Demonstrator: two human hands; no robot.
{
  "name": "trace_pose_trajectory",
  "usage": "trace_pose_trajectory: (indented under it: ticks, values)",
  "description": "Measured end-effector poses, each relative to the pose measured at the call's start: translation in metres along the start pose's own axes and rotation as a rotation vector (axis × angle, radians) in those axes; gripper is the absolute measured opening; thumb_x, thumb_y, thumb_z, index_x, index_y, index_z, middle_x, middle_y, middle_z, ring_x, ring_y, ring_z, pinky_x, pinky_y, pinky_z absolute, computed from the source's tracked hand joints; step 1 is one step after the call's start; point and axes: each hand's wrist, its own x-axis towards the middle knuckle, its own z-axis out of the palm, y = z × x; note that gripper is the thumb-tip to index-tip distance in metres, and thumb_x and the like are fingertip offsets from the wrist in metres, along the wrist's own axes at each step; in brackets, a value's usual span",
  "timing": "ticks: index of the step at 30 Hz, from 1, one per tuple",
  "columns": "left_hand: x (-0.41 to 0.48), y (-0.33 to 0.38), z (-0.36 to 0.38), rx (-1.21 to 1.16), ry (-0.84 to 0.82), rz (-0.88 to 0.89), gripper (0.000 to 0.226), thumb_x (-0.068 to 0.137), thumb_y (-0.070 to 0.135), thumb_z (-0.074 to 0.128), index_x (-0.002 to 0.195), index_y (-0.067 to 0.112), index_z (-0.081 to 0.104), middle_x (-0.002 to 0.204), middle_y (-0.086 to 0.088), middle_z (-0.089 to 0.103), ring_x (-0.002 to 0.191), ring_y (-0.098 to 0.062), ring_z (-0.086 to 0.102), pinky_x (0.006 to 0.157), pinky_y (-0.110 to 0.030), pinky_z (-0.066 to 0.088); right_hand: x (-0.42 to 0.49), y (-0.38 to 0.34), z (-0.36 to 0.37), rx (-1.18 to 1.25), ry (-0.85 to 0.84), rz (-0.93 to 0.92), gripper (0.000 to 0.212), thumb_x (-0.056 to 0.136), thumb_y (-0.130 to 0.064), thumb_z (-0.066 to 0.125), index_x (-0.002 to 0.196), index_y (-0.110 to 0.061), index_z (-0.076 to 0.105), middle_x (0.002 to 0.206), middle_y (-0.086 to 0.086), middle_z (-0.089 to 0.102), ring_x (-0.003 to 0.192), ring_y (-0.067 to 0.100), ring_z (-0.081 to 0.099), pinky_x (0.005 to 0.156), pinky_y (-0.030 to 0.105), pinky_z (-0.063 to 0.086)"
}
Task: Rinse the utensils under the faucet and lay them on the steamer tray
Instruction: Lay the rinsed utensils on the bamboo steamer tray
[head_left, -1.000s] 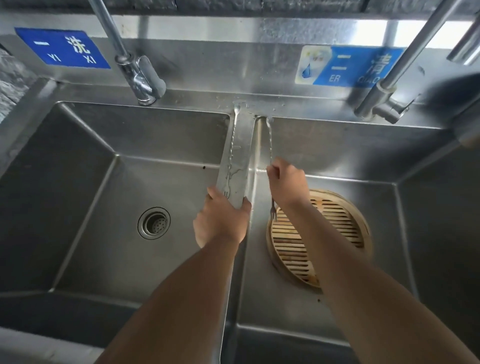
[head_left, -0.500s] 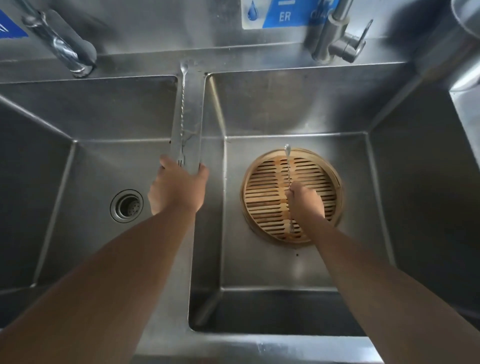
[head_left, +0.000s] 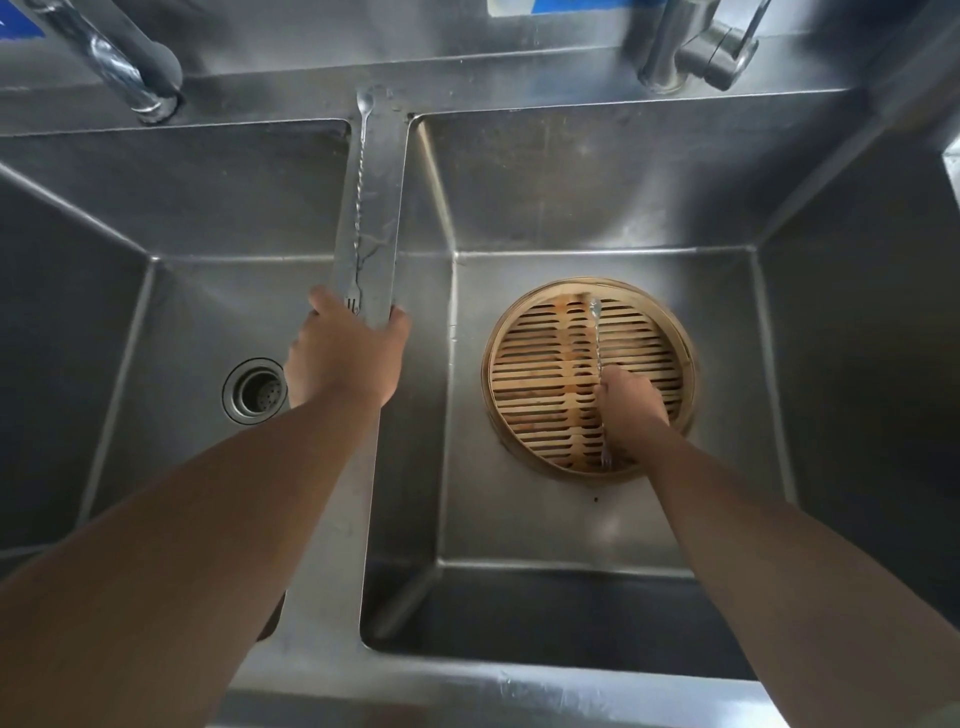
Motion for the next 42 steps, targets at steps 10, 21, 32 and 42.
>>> trace_pose_trajectory:
  ticks: [10, 21, 32, 42]
  values:
    - [0.001, 0.000, -0.001, -0.001, -0.005, 0.003, 0.059, 0.079, 0.065, 0.053, 0.105, 0.013, 0.043, 0.100, -0.013, 0.067, 0.090, -0.040, 0.063, 0.076, -0.046, 0.051, 0.007, -0.002, 0.001, -0.018, -0.048, 0.044, 0.020, 0.099, -0.023, 0.045, 0.086, -0.018, 0.059, 0.076, 0.003, 0.062, 0.068, 0.020, 0.059, 0.058, 0.032, 0.047]
    - [0.001, 0.000, -0.002, -0.010, -0.021, -0.005, 0.056, 0.081, 0.063, 0.054, 0.104, 0.013, 0.042, 0.099, -0.011, 0.066, 0.090, -0.039, 0.063, 0.071, -0.042, 0.048, 0.017, 0.001, -0.016, -0.002, -0.127, 0.065, 0.019, 0.097, -0.020, 0.050, 0.086, -0.014, 0.063, 0.078, 0.008, 0.067, 0.070, 0.026, 0.068, 0.071, 0.044, 0.062]
    - [0.003, -0.002, 0.001, -0.004, 0.009, 0.016, 0.056, 0.079, 0.064, 0.054, 0.101, 0.014, 0.041, 0.097, -0.011, 0.067, 0.088, -0.039, 0.064, 0.072, -0.044, 0.049, 0.013, 0.001, -0.020, 0.040, -0.140, 0.047, 0.018, 0.098, -0.023, 0.054, 0.083, -0.015, 0.060, 0.073, 0.006, 0.068, 0.060, 0.018, 0.070, 0.065, 0.040, 0.064]
    - [0.004, -0.003, 0.001, -0.011, 0.002, 0.012, 0.057, 0.079, 0.065, 0.053, 0.102, 0.014, 0.041, 0.098, -0.011, 0.066, 0.089, -0.040, 0.062, 0.070, -0.042, 0.046, 0.010, 0.000, -0.024, 0.061, -0.142, 0.091, 0.027, 0.097, -0.029, 0.055, 0.077, -0.012, 0.062, 0.066, 0.007, 0.069, 0.052, 0.017, 0.070, 0.060, 0.039, 0.064]
